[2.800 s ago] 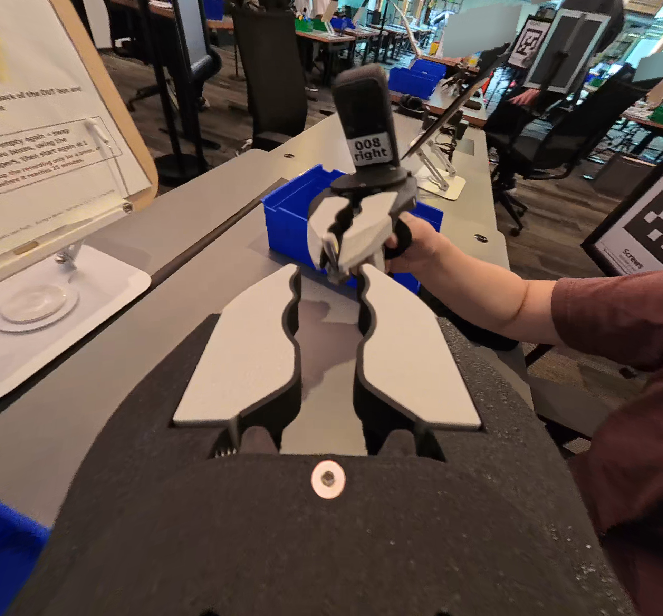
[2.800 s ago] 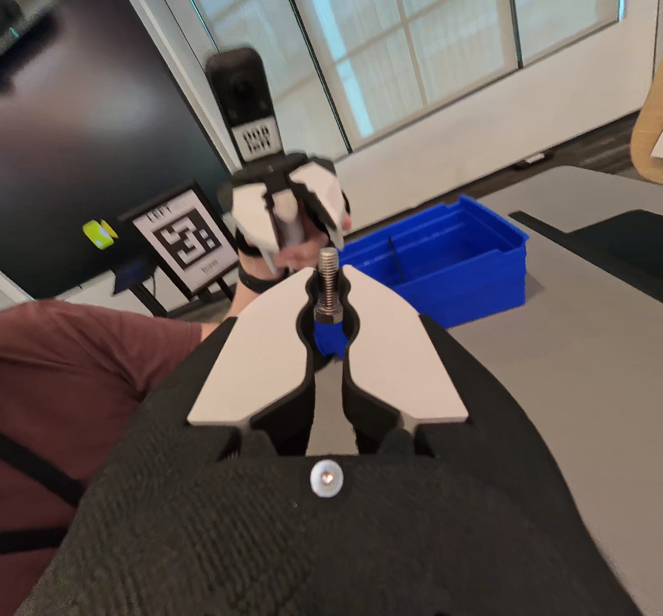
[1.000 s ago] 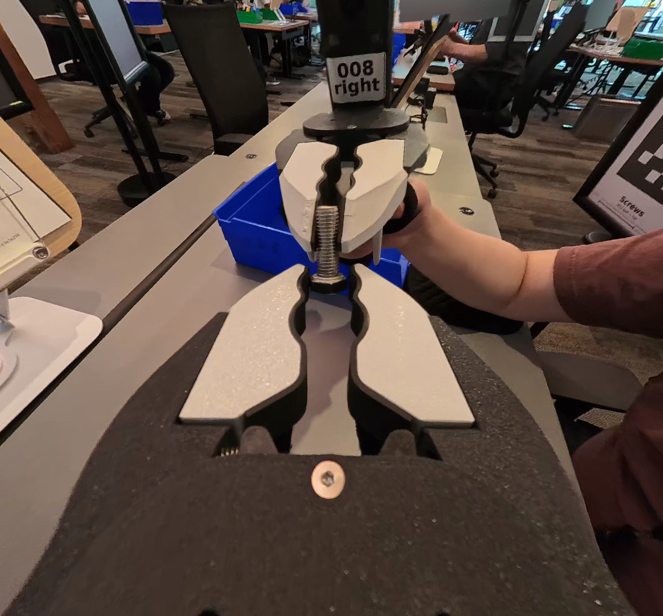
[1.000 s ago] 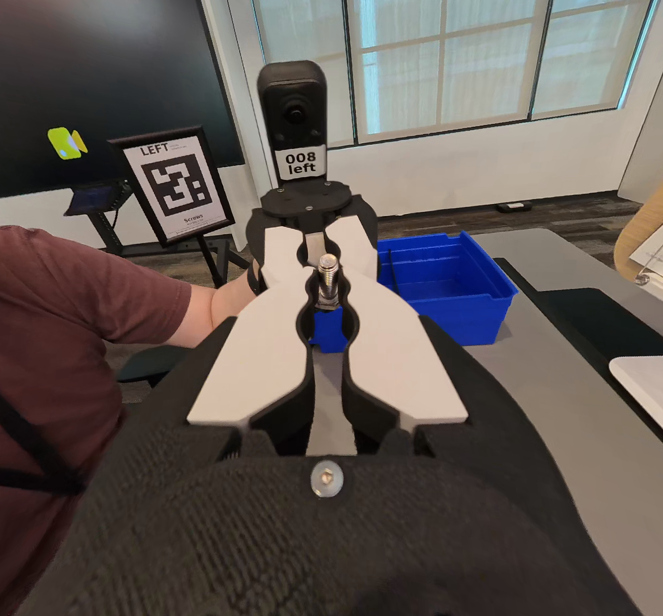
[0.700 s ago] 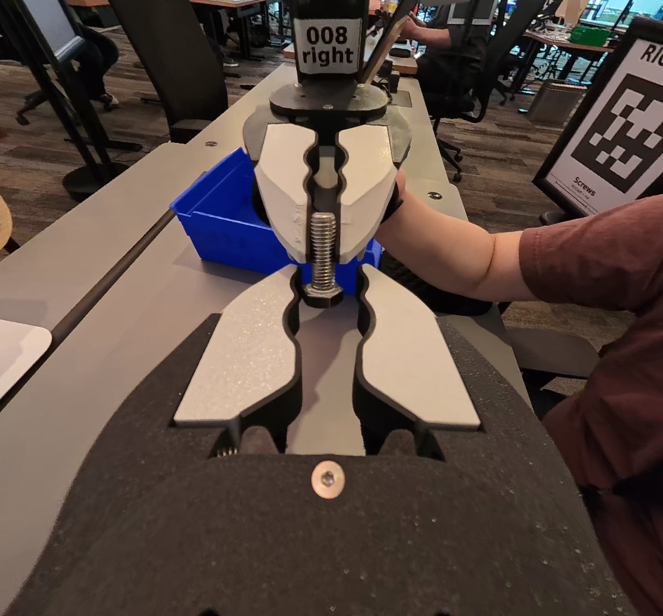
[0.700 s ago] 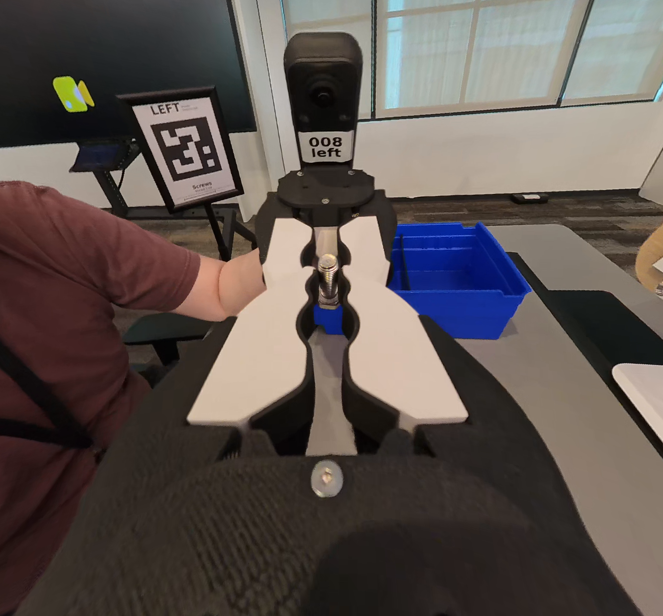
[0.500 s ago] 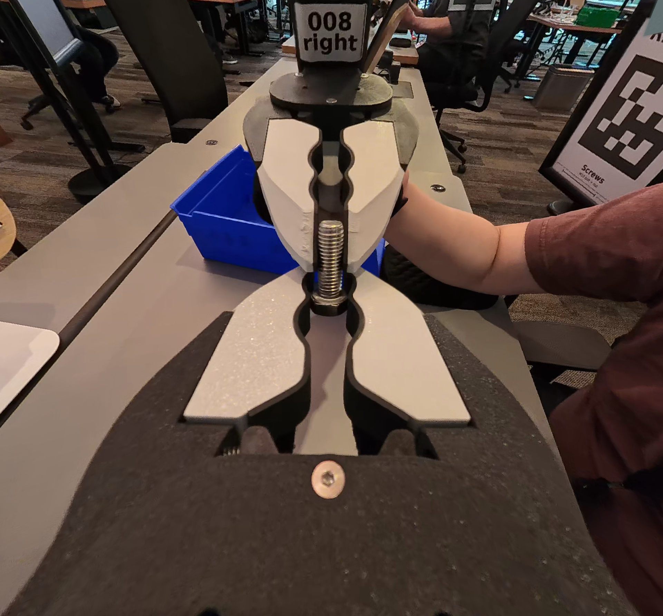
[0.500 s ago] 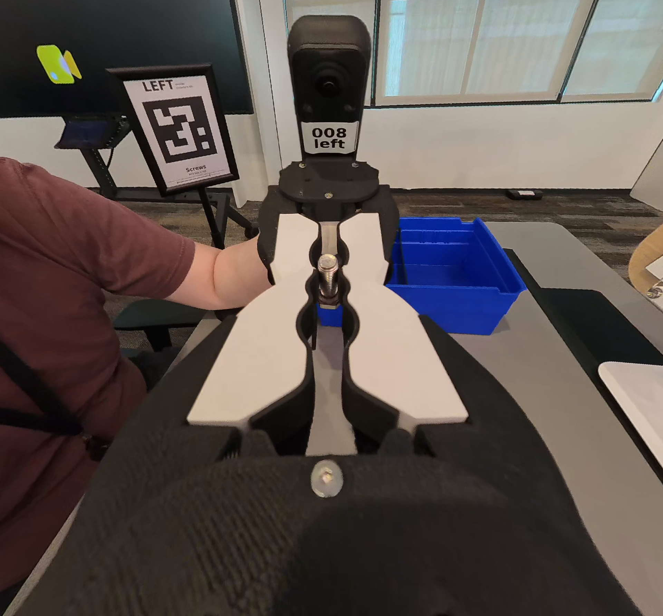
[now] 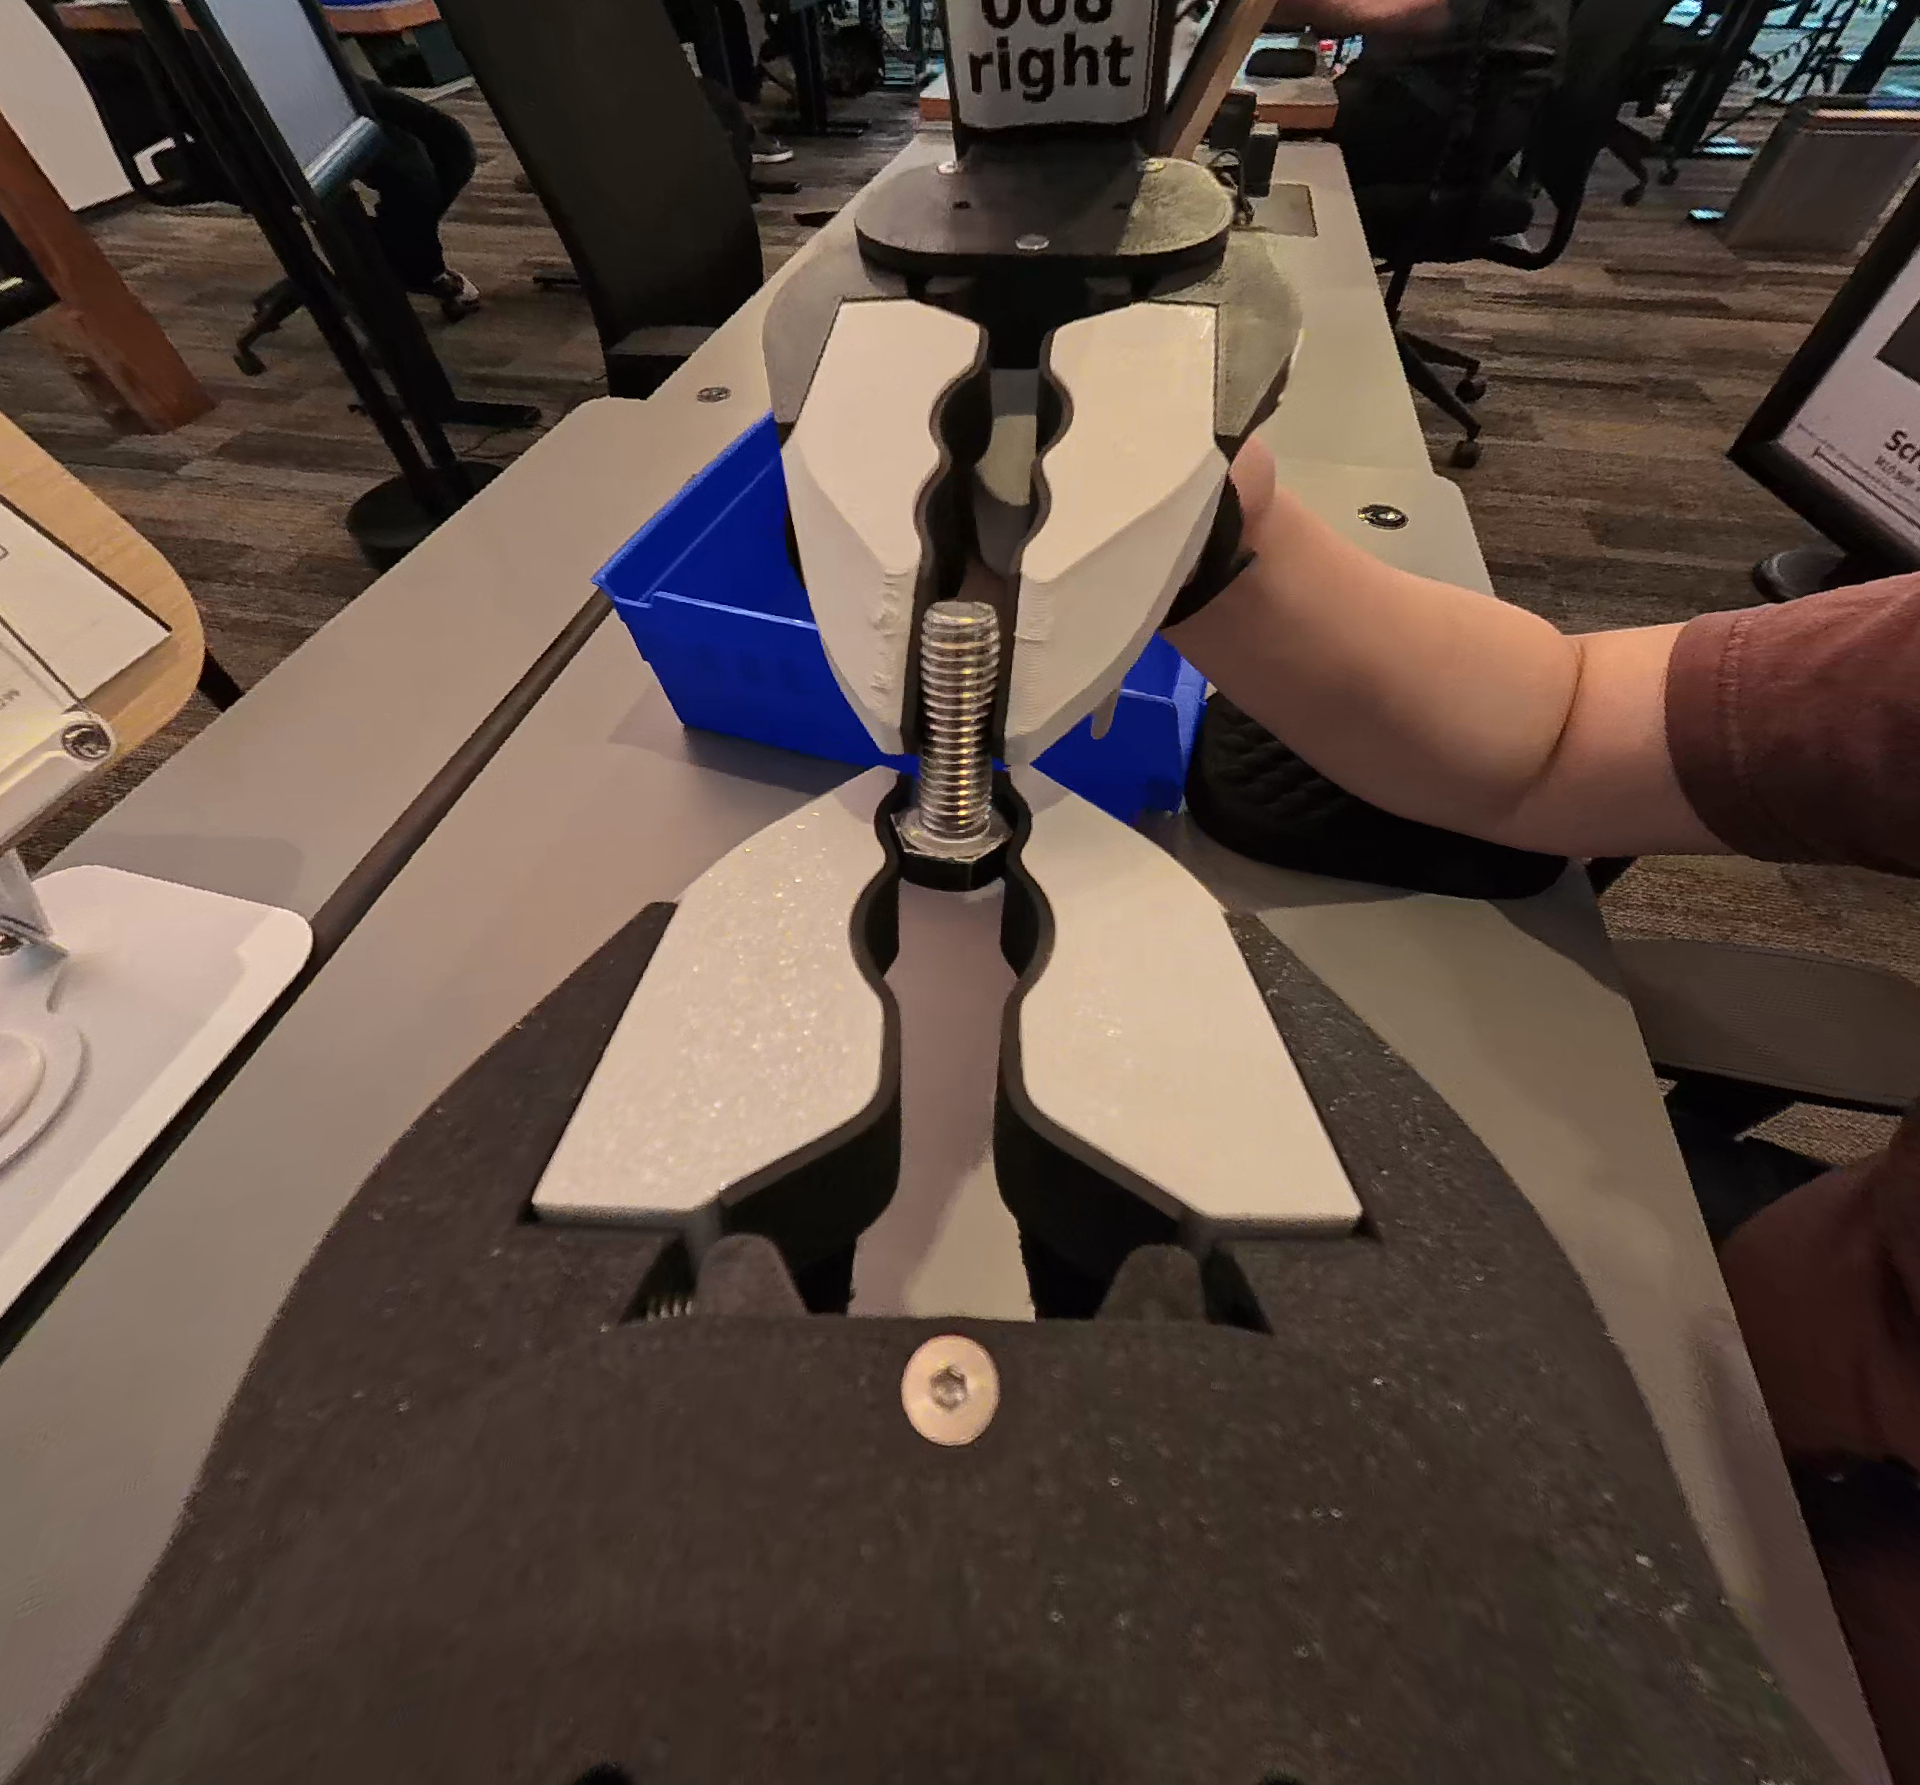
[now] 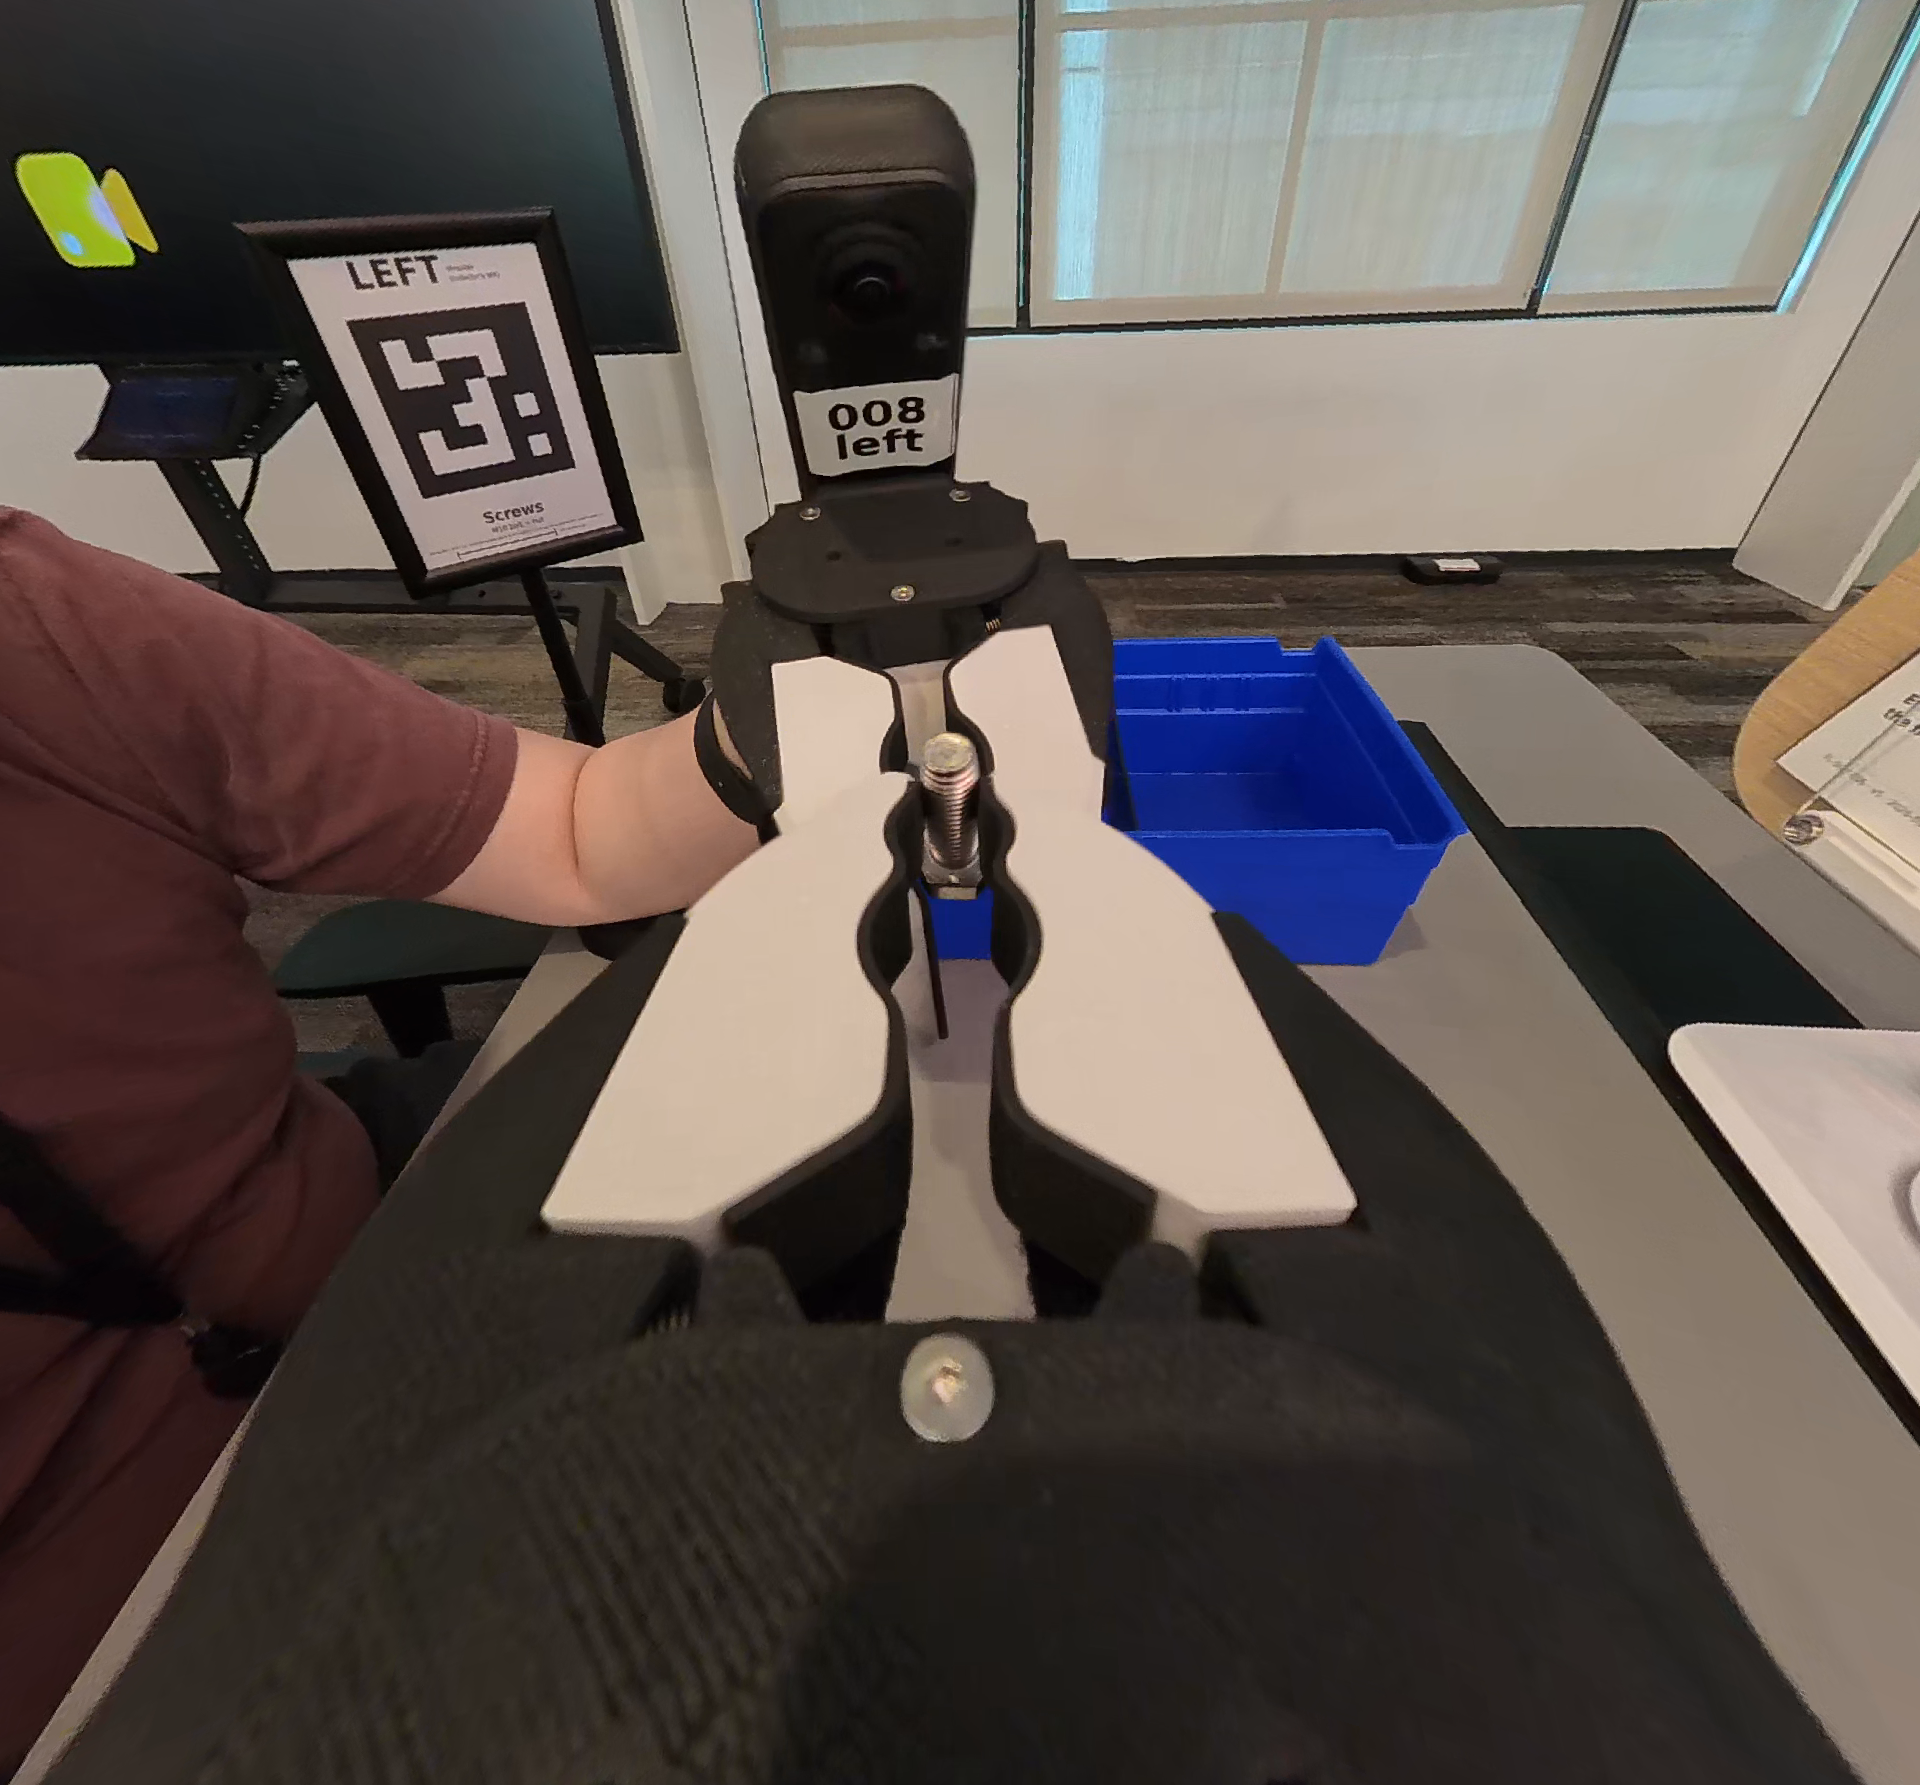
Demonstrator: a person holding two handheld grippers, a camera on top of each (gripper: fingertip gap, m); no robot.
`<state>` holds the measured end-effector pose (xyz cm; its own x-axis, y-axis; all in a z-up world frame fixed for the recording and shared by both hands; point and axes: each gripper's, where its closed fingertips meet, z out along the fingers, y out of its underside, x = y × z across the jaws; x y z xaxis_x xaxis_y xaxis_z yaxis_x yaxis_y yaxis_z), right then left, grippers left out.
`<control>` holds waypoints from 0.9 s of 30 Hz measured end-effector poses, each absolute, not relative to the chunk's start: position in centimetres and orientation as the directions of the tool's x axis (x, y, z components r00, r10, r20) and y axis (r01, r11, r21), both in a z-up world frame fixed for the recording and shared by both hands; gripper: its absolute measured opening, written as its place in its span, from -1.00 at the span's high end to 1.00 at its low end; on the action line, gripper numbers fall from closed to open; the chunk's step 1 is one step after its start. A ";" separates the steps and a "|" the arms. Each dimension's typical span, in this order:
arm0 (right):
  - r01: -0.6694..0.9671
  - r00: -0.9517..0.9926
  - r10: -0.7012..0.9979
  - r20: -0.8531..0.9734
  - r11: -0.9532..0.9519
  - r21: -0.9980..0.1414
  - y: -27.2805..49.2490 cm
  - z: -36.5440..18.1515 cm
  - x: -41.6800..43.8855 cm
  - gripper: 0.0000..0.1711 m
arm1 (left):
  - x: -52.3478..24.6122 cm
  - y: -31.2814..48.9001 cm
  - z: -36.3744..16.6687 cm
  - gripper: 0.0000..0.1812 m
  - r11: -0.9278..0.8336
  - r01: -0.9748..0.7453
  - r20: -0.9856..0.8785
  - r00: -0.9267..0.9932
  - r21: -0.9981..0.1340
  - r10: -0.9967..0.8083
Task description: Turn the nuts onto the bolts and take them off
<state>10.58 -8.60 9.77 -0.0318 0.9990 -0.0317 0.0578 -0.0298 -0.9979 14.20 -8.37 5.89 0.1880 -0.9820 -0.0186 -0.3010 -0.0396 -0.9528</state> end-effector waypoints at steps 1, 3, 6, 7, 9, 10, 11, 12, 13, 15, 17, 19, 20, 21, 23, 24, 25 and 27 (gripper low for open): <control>0.056 -0.026 0.999 -0.034 -0.032 -0.998 -8.5 9.8 10.6 0.88 | 14.2 -8.3 6.0 0.84 -0.039 -0.295 -0.021 0.195 -0.955 -0.981; 0.059 -0.019 0.999 -0.035 -0.034 -0.998 -8.4 9.7 10.6 0.88 | 14.1 -8.1 5.9 0.84 -0.042 -0.298 -0.022 0.207 -0.954 -0.978; 0.054 -0.021 0.999 -0.045 -0.043 -0.998 -8.4 9.7 10.5 0.88 | 14.1 -8.0 5.9 0.83 -0.044 -0.299 -0.021 0.212 -0.953 -0.977; 0.051 -0.022 0.999 -0.048 -0.047 -0.998 -8.3 9.7 10.5 0.88 | 14.1 -8.0 5.9 0.85 -0.044 -0.297 -0.019 0.207 -0.954 -0.978; 0.048 -0.024 0.998 -0.054 -0.053 -0.997 -8.3 9.7 10.6 0.88 | 14.1 -7.9 6.0 0.85 -0.026 -0.294 -0.040 0.217 -0.956 -0.975; 0.052 -0.026 0.998 -0.054 -0.053 -0.997 -8.3 9.7 10.5 0.88 | 14.1 -7.9 5.9 0.85 -0.021 -0.301 -0.046 0.215 -0.953 -0.976; 0.054 -0.024 0.998 -0.051 -0.049 -0.997 -8.3 9.6 10.5 0.88 | 14.1 -7.9 5.7 0.85 -0.023 -0.312 -0.047 0.216 -0.950 -0.975; 0.051 -0.024 0.999 -0.048 -0.047 -0.998 -8.3 9.6 10.5 0.88 | 14.1 -7.8 5.7 0.85 -0.024 -0.315 -0.048 0.220 -0.949 -0.974; 0.047 -0.026 0.998 -0.051 -0.049 -0.998 -8.3 9.7 10.5 0.88 | 14.1 -7.8 5.8 0.85 -0.024 -0.312 -0.047 0.219 -0.950 -0.975; 0.041 -0.034 0.997 -0.063 -0.062 -0.997 -8.4 9.7 10.5 0.88 | 14.1 -7.9 5.8 0.85 -0.029 -0.311 -0.040 0.215 -0.950 -0.976; 0.032 -0.045 0.995 -0.084 -0.083 -0.996 -8.4 9.8 10.5 0.88 | 14.0 -7.9 5.8 0.85 -0.024 -0.312 -0.045 0.214 -0.950 -0.976; 0.010 -0.054 0.994 -0.100 -0.099 -0.995 -8.4 10.0 10.5 0.82 | 14.0 -7.8 5.7 0.85 -0.016 -0.316 -0.054 0.212 -0.949 -0.976; 0.001 -0.054 0.993 -0.107 -0.107 -0.994 -8.4 10.2 10.5 0.80 | 13.9 -7.8 5.5 0.85 -0.012 -0.326 -0.060 0.211 -0.945 -0.976; -0.002 -0.050 0.993 -0.111 -0.111 -0.994 -8.3 10.2 10.6 0.79 | 13.9 -7.7 5.3 0.85 -0.009 -0.333 -0.067 0.216 -0.943 -0.974; 0.007 -0.040 0.994 -0.104 -0.104 -0.995 -8.2 10.1 10.7 0.79 | 13.9 -7.6 5.4 0.86 -0.005 -0.324 -0.070 0.221 -0.946 -0.973; 0.007 -0.032 0.995 -0.097 -0.097 -0.995 -8.1 10.2 10.8 0.78 | 13.9 -7.6 5.4 0.86 -0.012 -0.324 -0.063 0.220 -0.946 -0.973; 0.002 -0.023 0.996 -0.091 -0.091 -0.996 -7.9 10.3 11.0 0.76 | 13.8 -7.4 5.5 0.86 -0.017 -0.323 -0.060 0.227 -0.946 -0.972; -0.013 -0.014 0.996 -0.089 -0.089 -0.996 -7.8 10.7 11.4 0.73 | 13.4 -7.0 5.7 0.86 -0.022 -0.315 -0.060 0.248 -0.949 -0.967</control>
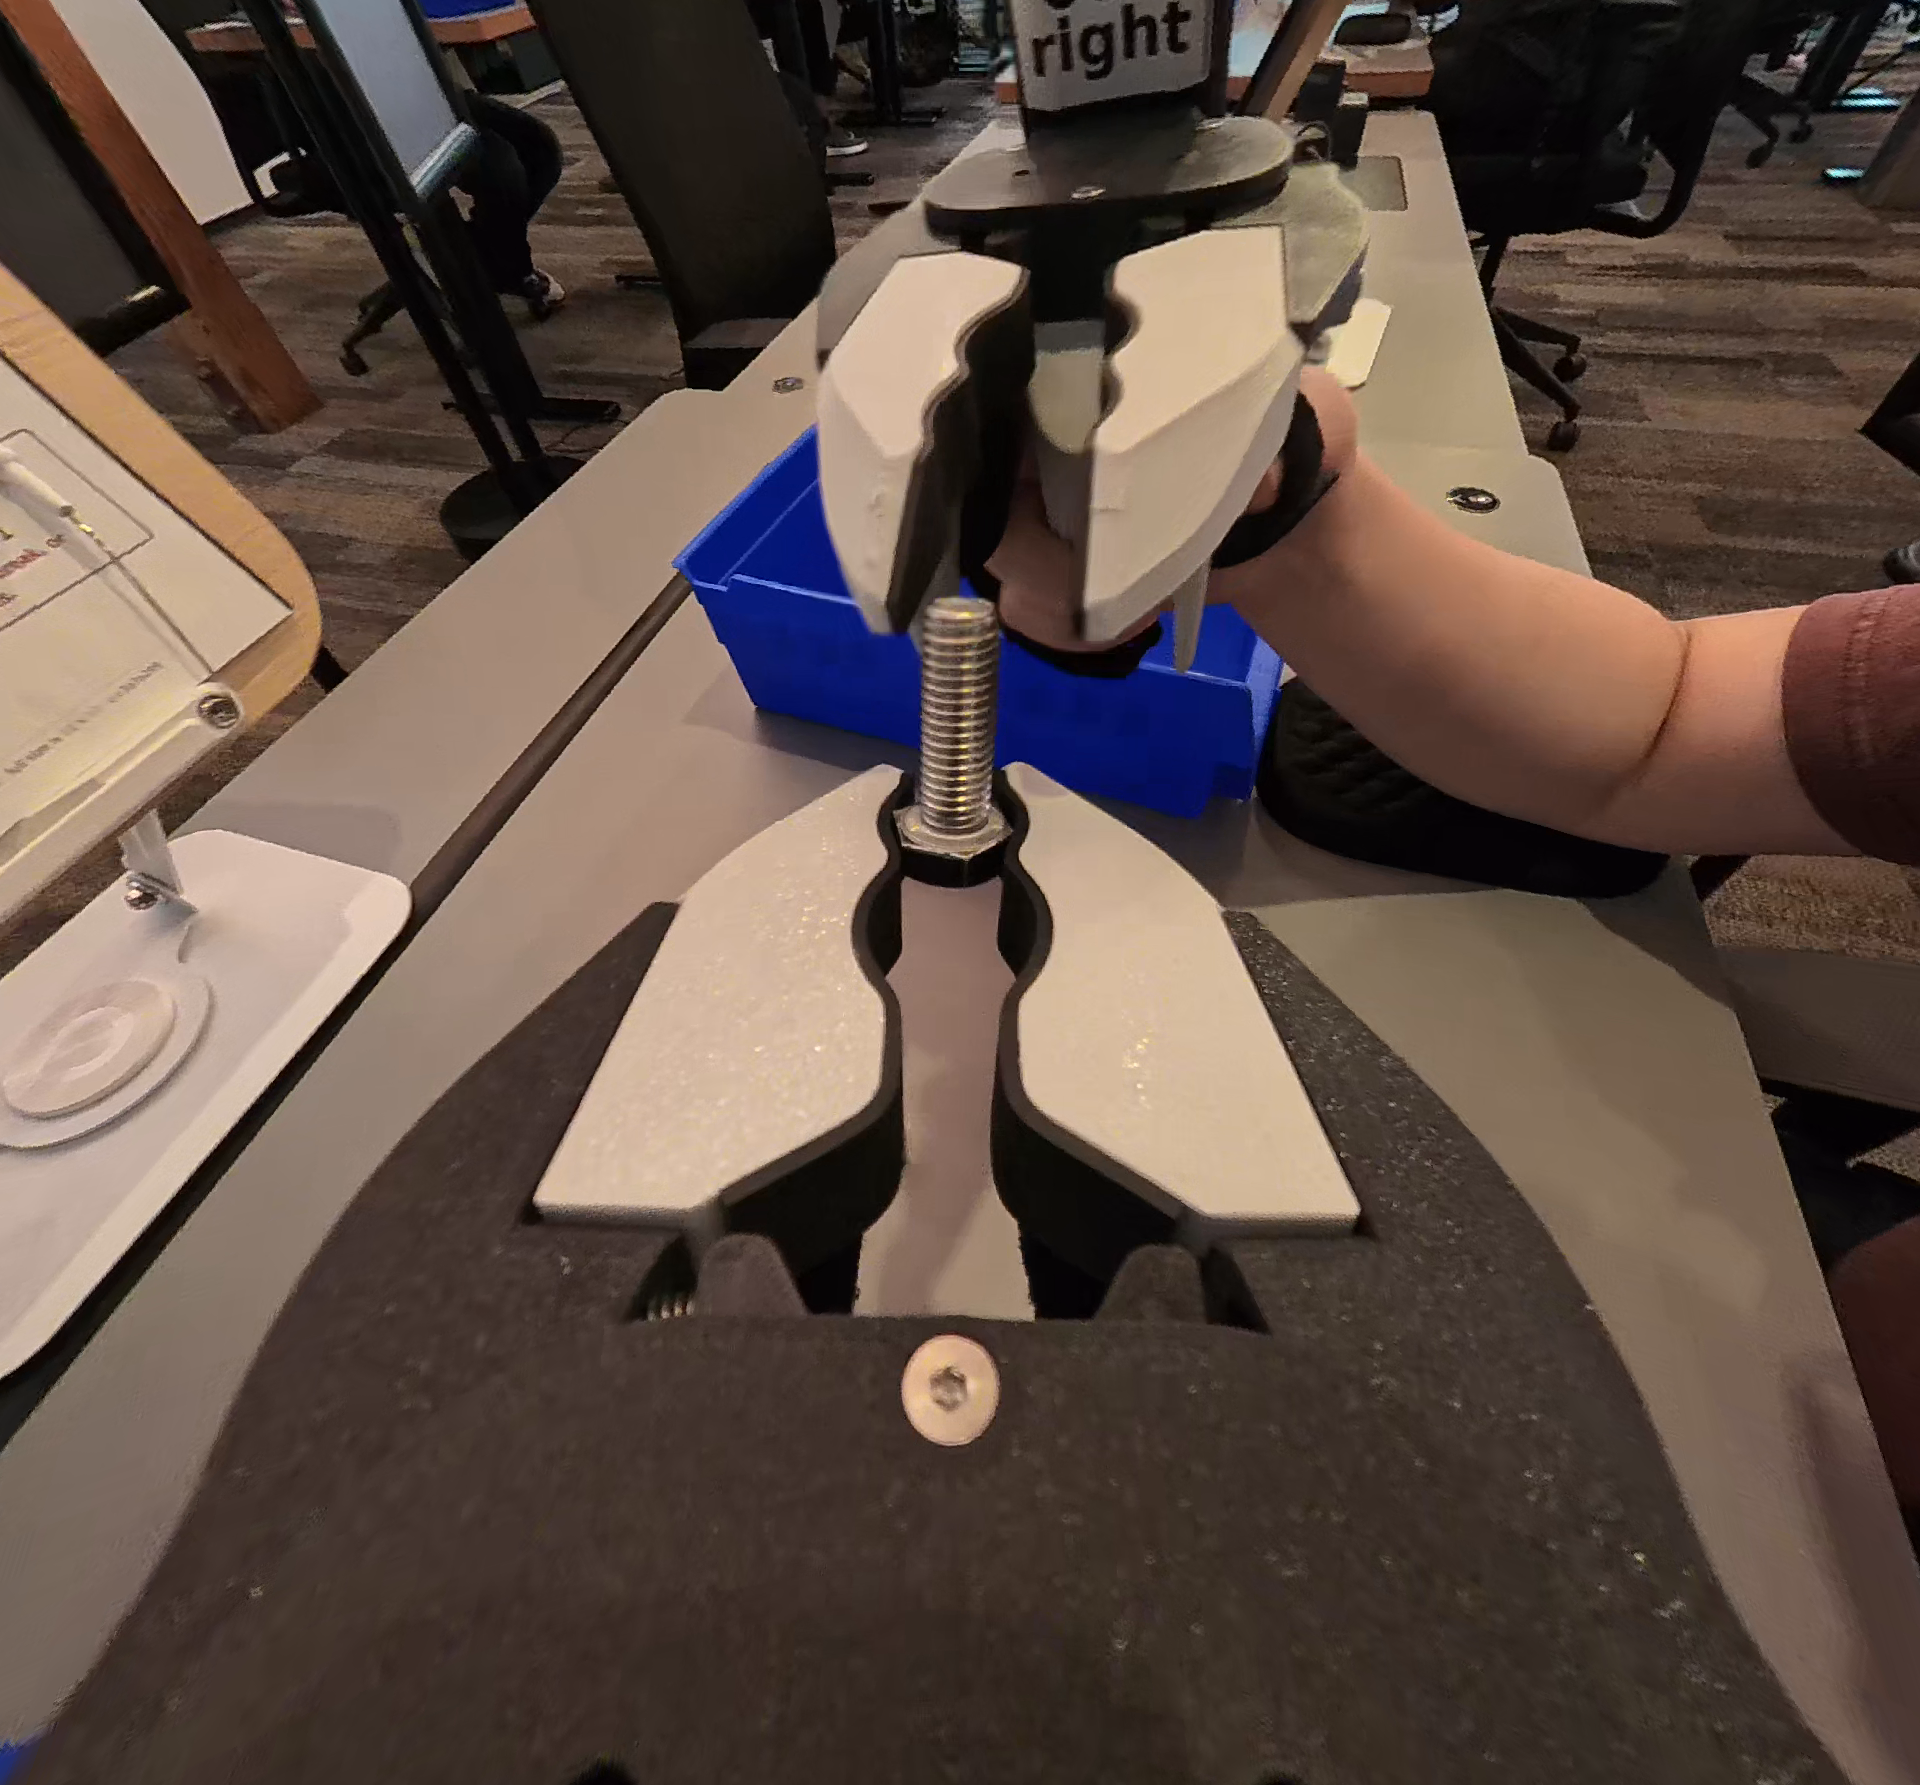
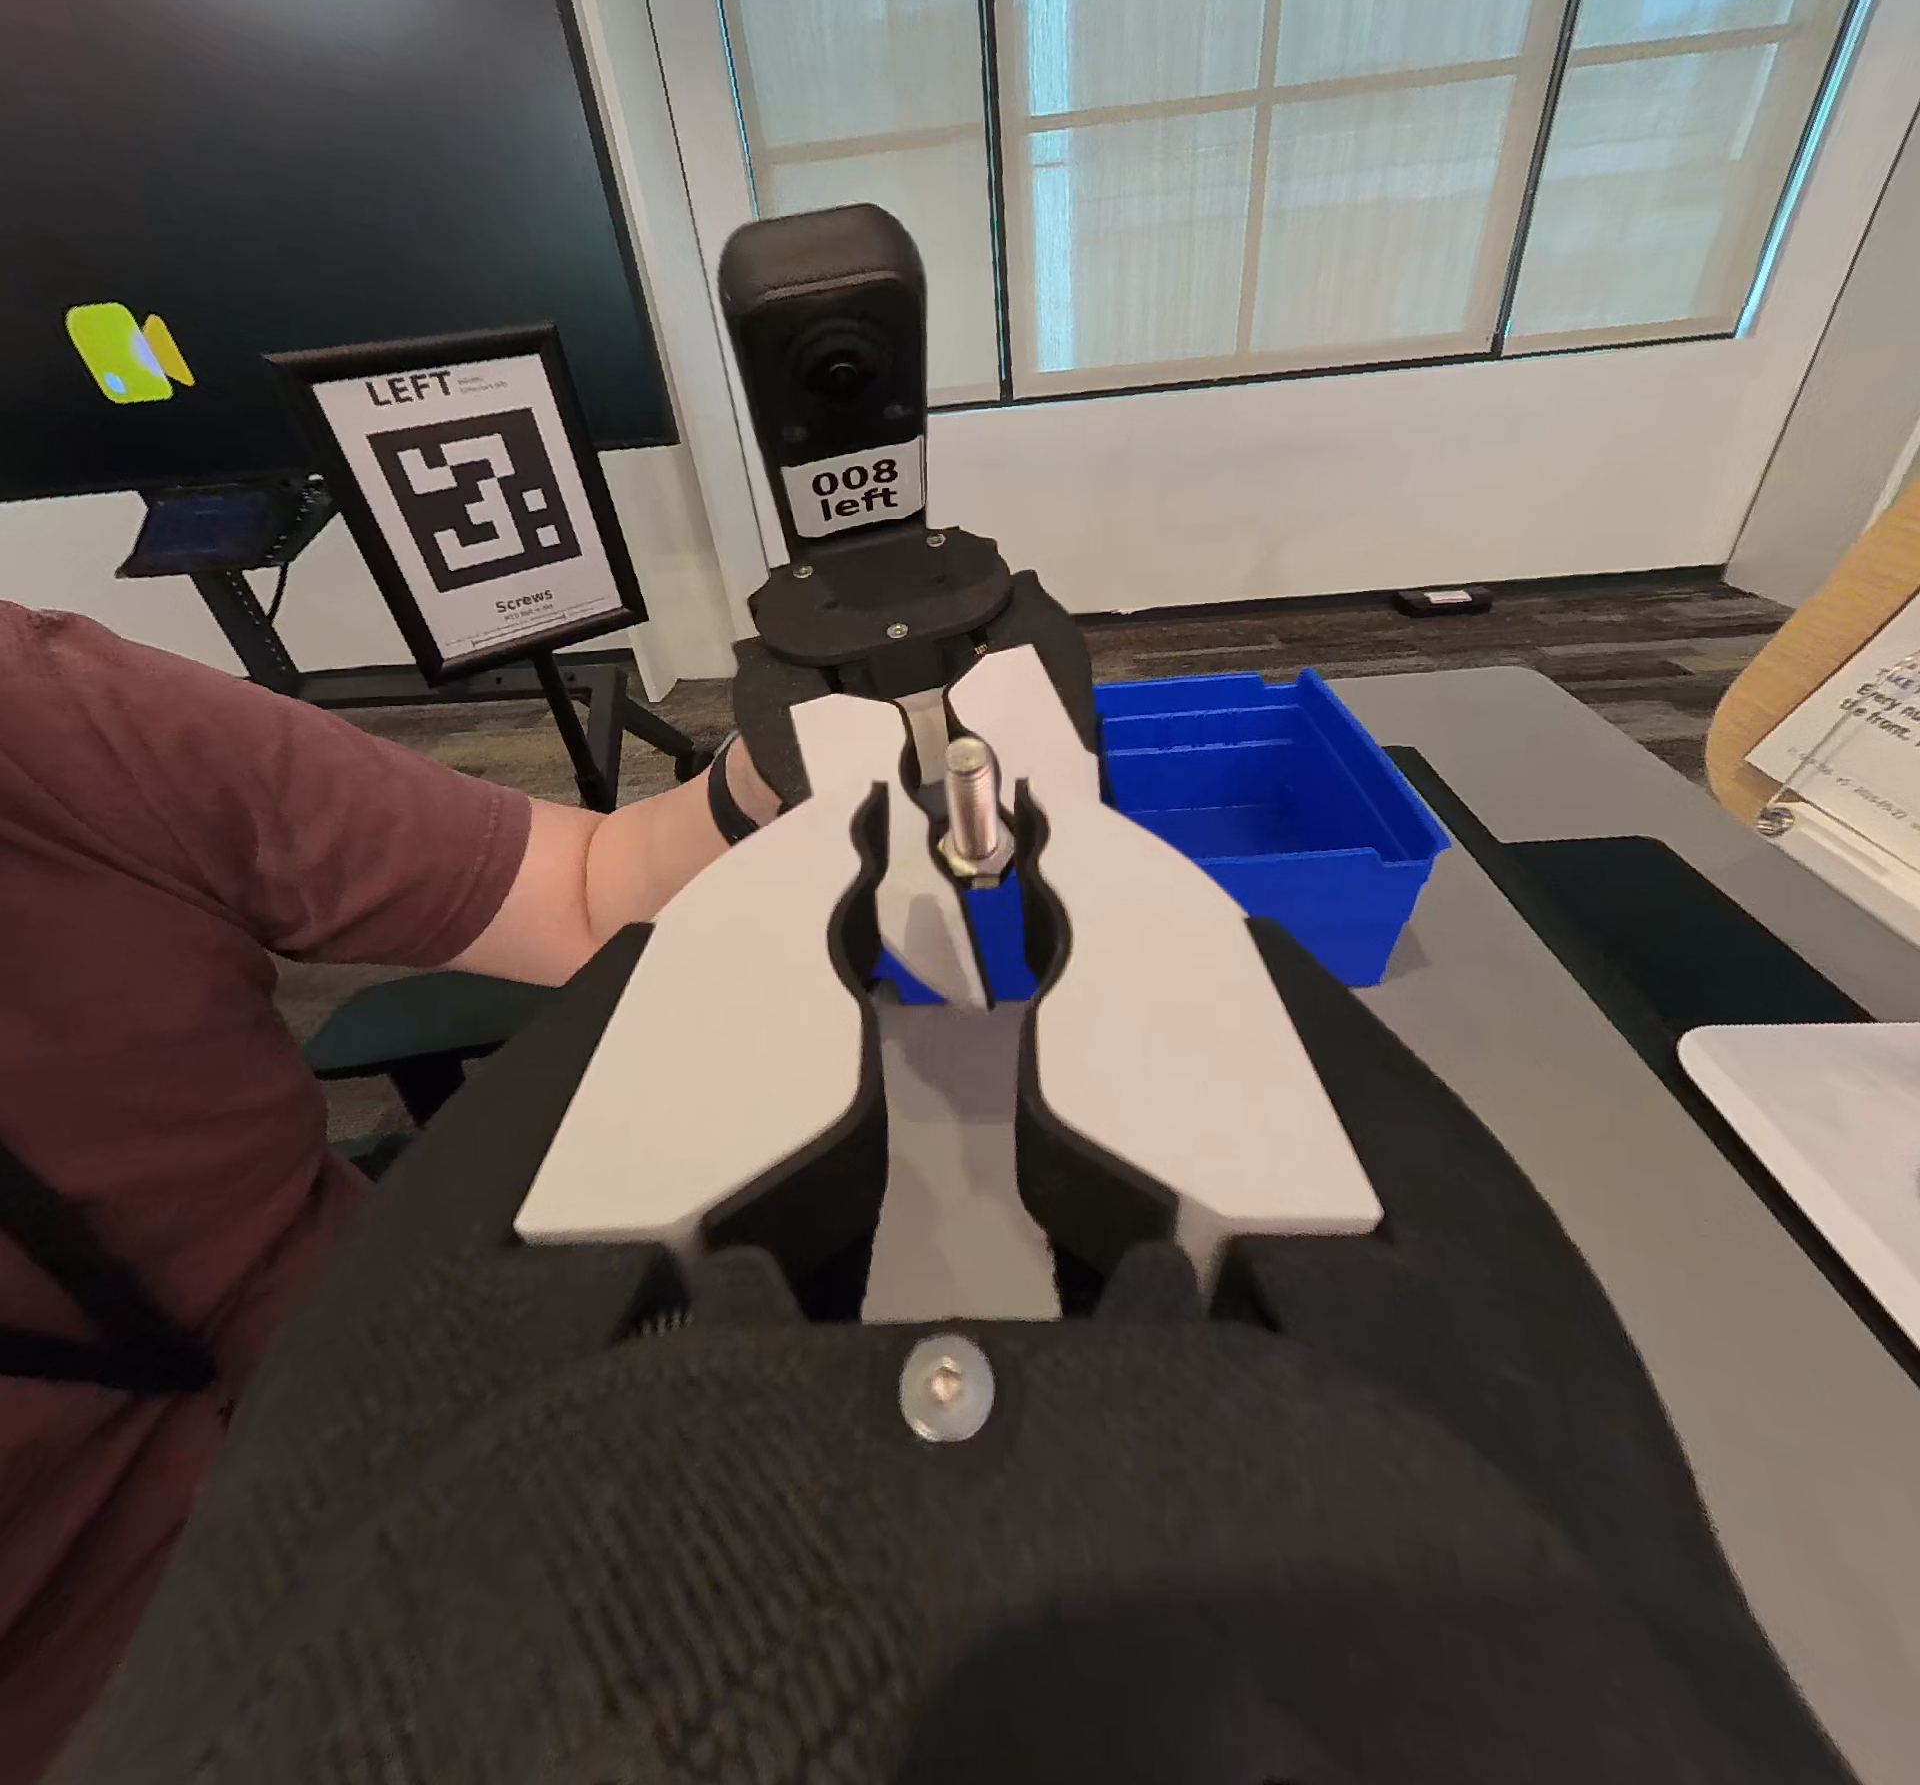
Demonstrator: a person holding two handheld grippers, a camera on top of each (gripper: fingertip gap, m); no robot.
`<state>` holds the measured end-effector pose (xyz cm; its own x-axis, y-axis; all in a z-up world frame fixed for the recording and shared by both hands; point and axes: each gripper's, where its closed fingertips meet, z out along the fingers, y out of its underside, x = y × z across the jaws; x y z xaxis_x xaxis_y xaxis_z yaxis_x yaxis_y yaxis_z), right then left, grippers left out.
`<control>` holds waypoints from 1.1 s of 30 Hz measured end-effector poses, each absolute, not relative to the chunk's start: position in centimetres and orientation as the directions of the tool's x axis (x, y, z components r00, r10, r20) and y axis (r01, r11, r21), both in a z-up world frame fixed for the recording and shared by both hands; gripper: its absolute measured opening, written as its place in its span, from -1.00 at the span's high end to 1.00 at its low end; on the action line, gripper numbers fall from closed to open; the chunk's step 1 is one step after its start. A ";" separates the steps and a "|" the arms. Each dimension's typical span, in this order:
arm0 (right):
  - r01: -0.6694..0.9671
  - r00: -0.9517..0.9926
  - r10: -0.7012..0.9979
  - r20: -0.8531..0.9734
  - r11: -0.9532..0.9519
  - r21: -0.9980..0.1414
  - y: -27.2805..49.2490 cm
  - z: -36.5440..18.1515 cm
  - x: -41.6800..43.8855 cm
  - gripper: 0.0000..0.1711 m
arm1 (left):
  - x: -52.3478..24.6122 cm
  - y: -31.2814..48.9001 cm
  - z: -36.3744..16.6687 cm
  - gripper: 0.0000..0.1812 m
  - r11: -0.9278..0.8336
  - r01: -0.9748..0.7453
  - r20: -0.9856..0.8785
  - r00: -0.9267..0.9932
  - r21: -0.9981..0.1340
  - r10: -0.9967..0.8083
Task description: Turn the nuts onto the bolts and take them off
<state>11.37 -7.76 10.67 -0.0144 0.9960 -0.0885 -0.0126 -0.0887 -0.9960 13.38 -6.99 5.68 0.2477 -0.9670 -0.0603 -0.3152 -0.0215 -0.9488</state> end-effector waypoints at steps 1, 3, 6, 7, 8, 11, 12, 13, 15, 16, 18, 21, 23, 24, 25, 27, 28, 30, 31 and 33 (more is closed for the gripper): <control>-0.019 -0.004 0.996 -0.088 -0.088 -0.996 -7.6 10.8 11.6 0.73 | 13.1 -6.8 5.8 0.86 -0.026 -0.312 -0.058 0.257 -0.950 -0.965; -0.016 0.045 0.996 -0.075 -0.074 -0.997 -6.7 10.7 12.1 0.72 | 12.3 -6.2 6.3 0.86 -0.030 -0.296 -0.058 0.283 -0.955 -0.958; 0.045 0.109 0.994 -0.028 -0.033 -0.998 -5.5 9.5 12.4 0.72 | 10.7 -5.6 7.6 0.86 -0.032 -0.261 -0.055 0.320 -0.965 -0.946; 0.072 0.120 0.993 -0.015 -0.024 -0.997 -5.2 8.9 12.3 0.72 | 10.0 -5.4 8.1 0.86 -0.028 -0.249 -0.059 0.336 -0.968 -0.940; 0.101 0.135 0.991 -0.009 -0.023 -0.995 -4.8 8.3 12.3 0.72 | 9.2 -5.2 8.6 0.86 -0.027 -0.244 -0.063 0.351 -0.969 -0.934; 0.195 0.162 0.987 0.002 -0.030 -0.980 -4.0 6.2 11.9 0.73 | 6.5 -4.7 10.2 0.86 -0.014 -0.227 -0.084 0.417 -0.974 -0.905; 0.237 0.155 0.988 0.001 -0.037 -0.971 -4.0 5.4 11.8 0.74 | 5.6 -4.7 10.8 0.85 -0.011 -0.220 -0.088 0.435 -0.975 -0.896; 0.277 0.153 0.988 -0.008 -0.050 -0.959 -3.9 4.5 11.7 0.75 | 4.6 -4.8 11.4 0.86 -0.010 -0.212 -0.089 0.453 -0.977 -0.887; 0.363 0.155 0.988 -0.028 -0.083 -0.928 -3.8 2.7 11.5 0.77 | 2.8 -4.9 12.6 0.86 -0.002 -0.196 -0.096 0.488 -0.981 -0.868; 0.406 0.158 0.987 -0.030 -0.092 -0.909 -3.6 1.6 11.5 0.77 | 1.9 -5.0 13.1 0.85 0.004 -0.192 -0.102 0.505 -0.981 -0.857; 0.490 0.175 0.985 -0.009 -0.095 -0.867 -3.2 -0.3 11.4 0.81 | 0.3 -5.3 14.0 0.85 0.014 -0.183 -0.112 0.539 -0.983 -0.835; 0.609 0.173 0.984 0.030 -0.083 -0.789 -3.1 -3.0 11.3 0.86 | -1.6 -5.8 15.2 0.86 0.025 -0.152 -0.109 0.576 -0.988 -0.810; 0.676 0.167 0.984 0.061 -0.069 -0.734 -3.1 -4.6 11.3 0.89 | -2.3 -6.1 15.6 0.86 0.024 -0.147 -0.107 0.584 -0.989 -0.804; 0.706 0.159 0.984 0.077 -0.059 -0.706 -3.1 -5.3 11.3 0.91 | -2.6 -6.2 15.8 0.85 0.030 -0.145 -0.111 0.589 -0.989 -0.800; 0.737 0.144 0.985 0.092 -0.045 -0.674 -3.3 -6.0 11.4 0.98 | -2.8 -6.3 15.9 0.85 0.035 -0.145 -0.115 0.594 -0.989 -0.796; 0.785 0.134 0.982 0.131 -0.024 -0.619 -3.3 -6.9 11.5 0.99 | -3.1 -6.2 15.9 0.85 0.035 -0.148 -0.118 0.601 -0.988 -0.790; 0.801 0.135 0.980 0.144 -0.022 -0.598 -3.4 -7.2 11.4 0.99 | -3.2 -6.2 16.0 0.85 0.035 -0.147 -0.118 0.602 -0.988 -0.790; 0.826 0.140 0.979 0.150 -0.032 -0.563 -3.5 -7.6 11.4 0.99 | -3.3 -6.1 15.8 0.85 0.025 -0.145 -0.108 0.598 -0.989 -0.794; 0.834 0.144 0.978 0.152 -0.037 -0.551 -3.6 -7.8 11.5 0.99 | -3.3 -6.0 15.8 0.85 0.022 -0.145 -0.105 0.598 -0.989 -0.795; 0.845 0.156 0.977 0.143 -0.057 -0.532 -3.6 -8.1 11.6 0.99 | -3.4 -5.9 15.7 0.85 0.019 -0.146 -0.103 0.602 -0.989 -0.792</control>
